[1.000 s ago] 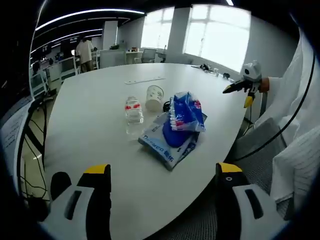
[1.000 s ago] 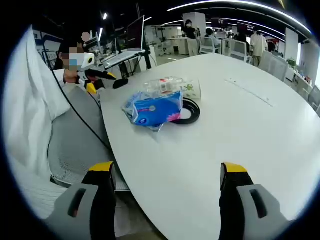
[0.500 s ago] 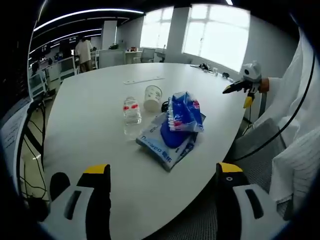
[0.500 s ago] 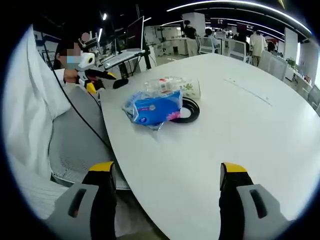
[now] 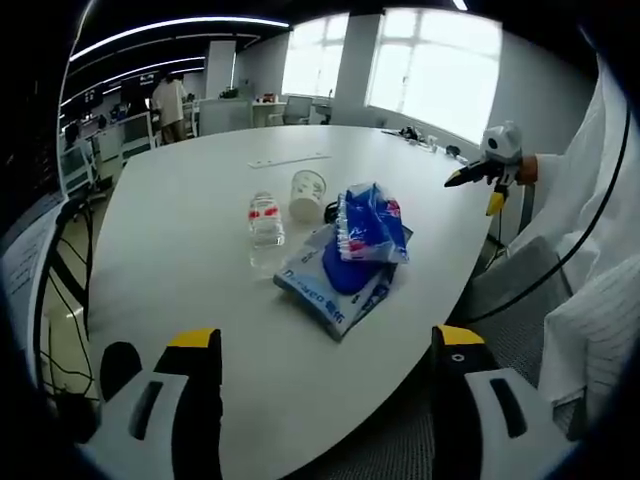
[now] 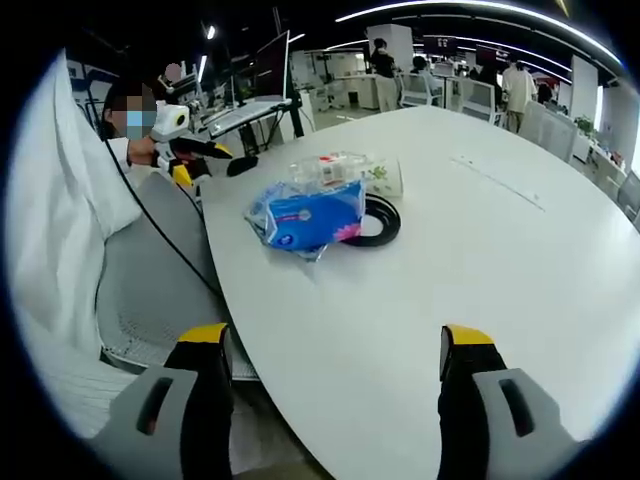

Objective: Arrange the tabletop items into an orderly group along one side of the table until the central work area is clear of visible clutter.

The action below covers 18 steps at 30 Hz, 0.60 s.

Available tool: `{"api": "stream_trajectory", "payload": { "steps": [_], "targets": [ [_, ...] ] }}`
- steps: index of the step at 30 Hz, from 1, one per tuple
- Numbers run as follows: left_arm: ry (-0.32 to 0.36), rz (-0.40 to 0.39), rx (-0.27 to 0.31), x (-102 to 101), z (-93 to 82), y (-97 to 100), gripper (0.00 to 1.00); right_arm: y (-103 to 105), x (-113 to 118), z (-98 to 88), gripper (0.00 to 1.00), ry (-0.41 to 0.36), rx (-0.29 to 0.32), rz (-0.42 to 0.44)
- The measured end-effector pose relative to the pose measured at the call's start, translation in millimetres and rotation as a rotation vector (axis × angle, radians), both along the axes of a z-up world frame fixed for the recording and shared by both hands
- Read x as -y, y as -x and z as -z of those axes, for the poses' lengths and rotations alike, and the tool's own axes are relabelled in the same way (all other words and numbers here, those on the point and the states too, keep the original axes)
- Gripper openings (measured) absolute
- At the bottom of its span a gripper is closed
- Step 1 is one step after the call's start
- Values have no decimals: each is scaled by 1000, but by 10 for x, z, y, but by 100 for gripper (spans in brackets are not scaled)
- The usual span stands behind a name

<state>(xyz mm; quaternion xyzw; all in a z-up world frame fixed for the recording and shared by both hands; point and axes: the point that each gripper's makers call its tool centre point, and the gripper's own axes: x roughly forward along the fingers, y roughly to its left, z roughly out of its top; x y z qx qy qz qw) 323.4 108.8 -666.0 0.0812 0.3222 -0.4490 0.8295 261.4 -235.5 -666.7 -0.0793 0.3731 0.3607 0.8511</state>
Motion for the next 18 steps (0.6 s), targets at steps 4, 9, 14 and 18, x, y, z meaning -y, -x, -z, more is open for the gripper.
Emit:
{"api": "stream_trajectory", "payload": {
  "steps": [4,9,14,18],
  "targets": [
    [2,-2,3,-1,-8,4,89,-6,-32,18,85,1,-4,-12],
    [6,-13,4,-13,-22,-8,89,-29,-47,18,85,3,-5,-22],
    [6,-17,2,-13,-17,-8,87,-56,-41,20,86,6,-5,-27],
    [11,-21,7,-5,-26,-20,88,-71,-29,19,85,7,-8,-31]
  ]
}}
